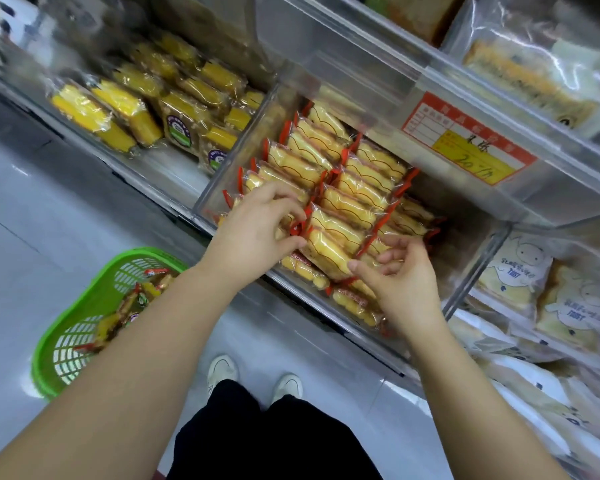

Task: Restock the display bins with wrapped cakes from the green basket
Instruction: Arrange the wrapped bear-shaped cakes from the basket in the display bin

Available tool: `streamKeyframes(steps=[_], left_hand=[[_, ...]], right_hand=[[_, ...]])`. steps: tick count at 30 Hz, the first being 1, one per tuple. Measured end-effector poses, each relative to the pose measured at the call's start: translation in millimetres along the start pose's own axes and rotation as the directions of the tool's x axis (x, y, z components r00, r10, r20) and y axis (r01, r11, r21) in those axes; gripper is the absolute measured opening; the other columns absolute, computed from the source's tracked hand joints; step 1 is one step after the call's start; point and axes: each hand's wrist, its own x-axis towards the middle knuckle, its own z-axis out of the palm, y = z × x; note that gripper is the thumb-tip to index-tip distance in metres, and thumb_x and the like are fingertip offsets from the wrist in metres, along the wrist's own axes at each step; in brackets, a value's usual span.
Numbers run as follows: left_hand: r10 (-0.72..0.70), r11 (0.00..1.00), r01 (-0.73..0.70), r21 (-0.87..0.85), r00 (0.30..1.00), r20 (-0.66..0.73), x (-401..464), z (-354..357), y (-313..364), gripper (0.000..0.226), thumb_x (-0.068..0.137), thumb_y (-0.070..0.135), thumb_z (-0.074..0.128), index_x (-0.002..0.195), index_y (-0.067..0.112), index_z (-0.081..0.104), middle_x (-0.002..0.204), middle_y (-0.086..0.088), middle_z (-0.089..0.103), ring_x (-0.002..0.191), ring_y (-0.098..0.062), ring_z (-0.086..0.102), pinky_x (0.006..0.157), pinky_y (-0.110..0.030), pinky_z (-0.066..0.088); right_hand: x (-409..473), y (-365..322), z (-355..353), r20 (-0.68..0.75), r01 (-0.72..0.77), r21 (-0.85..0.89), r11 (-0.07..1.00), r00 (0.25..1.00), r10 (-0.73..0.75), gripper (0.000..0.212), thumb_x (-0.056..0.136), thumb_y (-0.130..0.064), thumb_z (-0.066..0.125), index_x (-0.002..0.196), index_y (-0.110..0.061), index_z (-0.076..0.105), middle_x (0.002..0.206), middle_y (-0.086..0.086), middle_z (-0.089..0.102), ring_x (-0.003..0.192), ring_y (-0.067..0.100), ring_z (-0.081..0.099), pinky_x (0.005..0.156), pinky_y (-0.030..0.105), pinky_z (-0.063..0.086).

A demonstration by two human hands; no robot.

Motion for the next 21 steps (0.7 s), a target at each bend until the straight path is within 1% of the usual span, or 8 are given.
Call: streamKeyframes(steps=[4, 6, 9, 12, 15, 17, 19, 21], left_hand=[[-0.087, 0.954, 0.021, -0.299, 0.974, -0.211, -29, -10, -8, 0.01, 0.081, 0.016, 0.068, 0.091, 0.019, 0.068, 0.099, 0.006, 0.062, 0.096, -0.01, 0.058, 0.086, -0.027, 0.045], [-0.199, 0.904, 0.054, -0.424, 0.931, -0.307, -51, -17, -19, 0.012, 0.084, 0.013, 0.064, 0.089, 0.022, 0.068, 0.091, 0.006, 0.064, 0.085, -0.006, 0.059, 0.076, -0.019, 0.045], [-0.417, 0.828, 0.149, -0.54, 0.809, -0.415, -92, -28, -48, 0.019, 0.083, 0.016, 0.059, 0.085, 0.034, 0.066, 0.083, 0.011, 0.064, 0.074, 0.0, 0.057, 0.068, -0.007, 0.04], [-0.628, 0.724, 0.279, -0.631, 0.645, -0.435, -141, -31, -96, 0.021, 0.084, 0.017, 0.059, 0.083, 0.037, 0.063, 0.086, 0.007, 0.068, 0.074, -0.006, 0.06, 0.069, -0.017, 0.046], [-0.789, 0.592, 0.377, -0.712, 0.453, -0.416, -193, -20, -156, 0.028, 0.087, 0.007, 0.061, 0.082, 0.035, 0.063, 0.086, 0.006, 0.068, 0.075, -0.009, 0.06, 0.073, -0.027, 0.048], [-0.86, 0.504, 0.453, -0.735, 0.344, -0.378, -225, -2, -198, 0.027, 0.087, 0.004, 0.06, 0.081, 0.031, 0.063, 0.081, 0.006, 0.066, 0.066, 0.001, 0.056, 0.066, -0.016, 0.045], [-0.91, 0.412, 0.541, -0.733, 0.28, -0.306, -253, 24, -243, 0.02, 0.087, 0.006, 0.059, 0.086, 0.025, 0.064, 0.077, 0.0, 0.063, 0.062, 0.001, 0.054, 0.058, -0.014, 0.043], [-0.944, 0.329, 0.646, -0.688, 0.255, -0.211, -276, 59, -290, 0.014, 0.087, 0.008, 0.059, 0.091, 0.019, 0.064, 0.074, 0.0, 0.06, 0.064, -0.007, 0.054, 0.059, -0.018, 0.042]], right_hand=[[-23, -35, 13, 0.06, 0.124, 0.089, 0.988, 0.99, -0.13, 0.018, 0.079, -0.018, 0.071, 0.087, -0.023, 0.055, 0.076, -0.004, 0.057, 0.063, 0.003, 0.049, 0.063, 0.024, 0.048], [-36, -58, 34, 0.171, 0.2, 0.165, 0.966, 0.959, -0.227, 0.013, 0.081, -0.012, 0.068, 0.083, -0.021, 0.058, 0.07, -0.007, 0.055, 0.058, 0.001, 0.047, 0.059, 0.017, 0.045], [-53, -86, 81, 0.361, 0.256, 0.281, 0.925, 0.865, -0.349, 0.017, 0.081, -0.006, 0.066, 0.078, -0.021, 0.06, 0.064, -0.008, 0.053, 0.054, -0.003, 0.045, 0.054, 0.008, 0.039], [-67, -93, 145, 0.581, 0.269, 0.289, 0.919, 0.714, -0.391, 0.02, 0.083, -0.004, 0.064, 0.077, -0.023, 0.061, 0.065, -0.007, 0.054, 0.056, 0.001, 0.046, 0.056, 0.008, 0.038], [-70, -74, 223, 0.771, 0.278, 0.173, 0.945, 0.559, -0.306, 0.02, 0.085, -0.005, 0.062, 0.078, -0.024, 0.06, 0.065, -0.003, 0.052, 0.059, 0.007, 0.046, 0.058, 0.014, 0.038], [-63, -45, 279, 0.845, 0.303, 0.061, 0.951, 0.492, -0.21, 0.015, 0.085, -0.007, 0.062, 0.082, -0.021, 0.06, 0.066, 0.0, 0.05, 0.06, 0.009, 0.046, 0.06, 0.018, 0.037], [-50, -7, 338, 0.887, 0.352, -0.056, 0.934, 0.447, -0.115, 0.006, 0.085, -0.008, 0.062, 0.09, -0.01, 0.062, 0.065, -0.001, 0.048, 0.057, 0.006, 0.046, 0.059, 0.017, 0.037], [-33, 37, 393, 0.908, 0.414, -0.154, 0.897, 0.417, -0.036, 0.01, 0.084, -0.009, 0.063, 0.094, -0.005, 0.061, 0.067, 0.001, 0.05, 0.059, 0.008, 0.047, 0.06, 0.018, 0.038]])
